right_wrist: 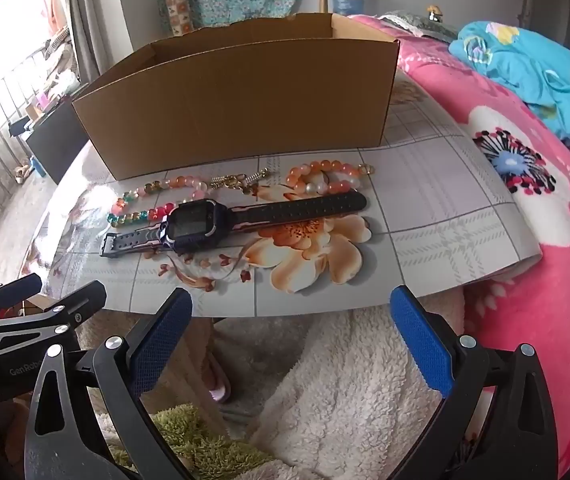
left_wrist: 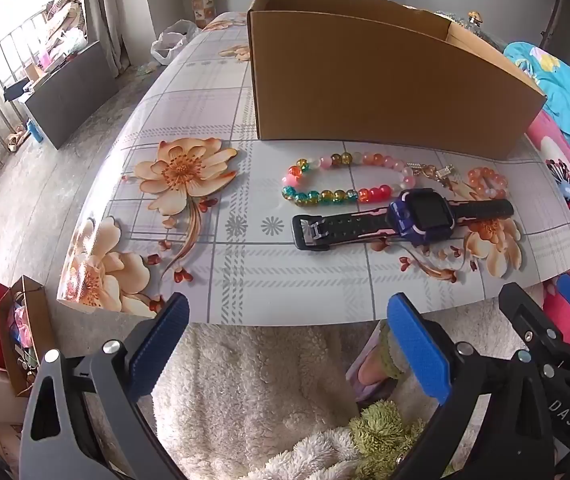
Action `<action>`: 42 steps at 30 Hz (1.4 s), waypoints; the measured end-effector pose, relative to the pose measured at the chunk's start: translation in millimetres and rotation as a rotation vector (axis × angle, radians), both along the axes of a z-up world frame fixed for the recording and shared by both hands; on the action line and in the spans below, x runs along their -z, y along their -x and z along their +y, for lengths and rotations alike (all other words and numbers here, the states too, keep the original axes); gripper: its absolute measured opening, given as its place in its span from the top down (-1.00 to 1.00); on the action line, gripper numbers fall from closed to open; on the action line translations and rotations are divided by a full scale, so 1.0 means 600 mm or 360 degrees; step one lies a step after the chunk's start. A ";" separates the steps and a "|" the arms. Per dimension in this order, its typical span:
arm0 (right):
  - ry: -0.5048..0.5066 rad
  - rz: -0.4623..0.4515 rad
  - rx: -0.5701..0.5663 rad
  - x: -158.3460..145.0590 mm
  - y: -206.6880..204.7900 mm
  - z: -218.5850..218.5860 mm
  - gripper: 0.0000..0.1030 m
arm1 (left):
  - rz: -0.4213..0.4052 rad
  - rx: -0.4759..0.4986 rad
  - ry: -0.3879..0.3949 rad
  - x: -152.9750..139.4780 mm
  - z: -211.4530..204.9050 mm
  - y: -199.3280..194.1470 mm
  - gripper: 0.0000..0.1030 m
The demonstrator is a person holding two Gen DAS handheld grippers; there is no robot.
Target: Organize jewelry
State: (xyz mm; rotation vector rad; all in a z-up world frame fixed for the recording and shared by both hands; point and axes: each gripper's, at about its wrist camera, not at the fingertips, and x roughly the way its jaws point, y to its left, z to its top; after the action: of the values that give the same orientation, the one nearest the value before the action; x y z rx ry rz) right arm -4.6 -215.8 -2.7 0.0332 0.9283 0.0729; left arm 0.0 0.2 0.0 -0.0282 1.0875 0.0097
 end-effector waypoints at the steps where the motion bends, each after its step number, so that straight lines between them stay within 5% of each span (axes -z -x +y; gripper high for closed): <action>1: 0.0001 0.0001 0.0001 0.000 0.000 0.000 -0.86 | -0.0001 0.0000 0.0000 0.000 0.000 0.000 -0.89; 42: -0.0038 0.0017 0.0009 -0.003 -0.011 0.001 -0.86 | 0.0003 -0.0017 -0.0016 0.005 0.000 0.000 -0.89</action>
State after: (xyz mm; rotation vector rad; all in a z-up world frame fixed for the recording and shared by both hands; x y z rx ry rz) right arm 2.1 -215.4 -1.0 0.0580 0.9377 0.0788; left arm 0.3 0.3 -2.9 -0.0251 1.0892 0.0247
